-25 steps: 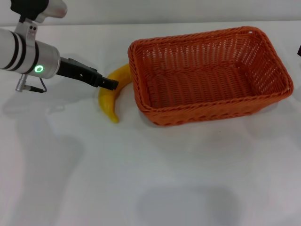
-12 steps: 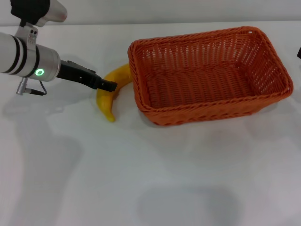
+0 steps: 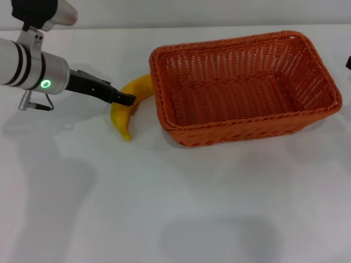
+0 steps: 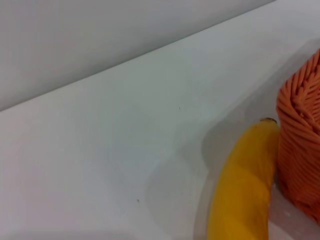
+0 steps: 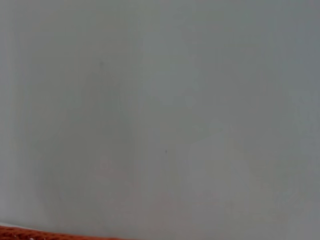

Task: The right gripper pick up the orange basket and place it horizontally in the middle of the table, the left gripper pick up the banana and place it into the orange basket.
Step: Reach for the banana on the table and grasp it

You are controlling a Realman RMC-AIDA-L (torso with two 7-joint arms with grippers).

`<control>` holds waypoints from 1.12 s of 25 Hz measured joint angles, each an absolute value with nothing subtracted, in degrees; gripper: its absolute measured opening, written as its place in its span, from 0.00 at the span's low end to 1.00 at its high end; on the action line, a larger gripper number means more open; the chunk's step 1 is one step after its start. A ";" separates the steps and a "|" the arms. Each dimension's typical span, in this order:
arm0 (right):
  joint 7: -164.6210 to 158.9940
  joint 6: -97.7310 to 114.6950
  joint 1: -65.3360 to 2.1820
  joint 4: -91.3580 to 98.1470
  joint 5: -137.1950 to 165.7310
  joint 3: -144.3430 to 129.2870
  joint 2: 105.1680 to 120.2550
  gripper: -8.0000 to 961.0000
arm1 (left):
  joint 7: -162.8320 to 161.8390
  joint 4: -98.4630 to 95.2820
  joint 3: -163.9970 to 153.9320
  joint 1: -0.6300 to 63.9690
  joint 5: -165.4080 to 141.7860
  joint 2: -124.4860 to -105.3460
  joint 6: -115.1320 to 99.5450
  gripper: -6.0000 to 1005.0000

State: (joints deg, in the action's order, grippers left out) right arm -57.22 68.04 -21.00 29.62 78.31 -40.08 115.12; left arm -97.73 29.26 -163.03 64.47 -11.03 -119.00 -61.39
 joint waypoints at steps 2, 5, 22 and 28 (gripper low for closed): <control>-57.22 68.02 -21.00 29.61 78.30 -40.08 115.12 0.88 | -97.74 29.26 -163.03 64.43 -10.99 -119.00 -61.37 0.78; -57.22 68.02 -21.00 29.61 78.31 -40.08 115.12 0.88 | -97.87 29.26 -163.03 64.22 -10.87 -119.00 -61.23 0.78; -57.22 68.08 -20.97 29.84 78.31 -40.08 115.03 0.88 | -99.03 29.27 -163.03 63.18 -9.23 -119.05 -59.93 0.69; -57.25 68.17 -20.68 30.10 78.31 -40.07 114.97 0.88 | -100.14 29.45 -163.01 62.51 -8.74 -119.00 -59.95 0.53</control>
State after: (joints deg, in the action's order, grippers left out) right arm -57.25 68.17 -20.68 30.10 78.31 -40.08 114.97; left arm -100.14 29.45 -163.01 62.51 -8.74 -119.00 -59.95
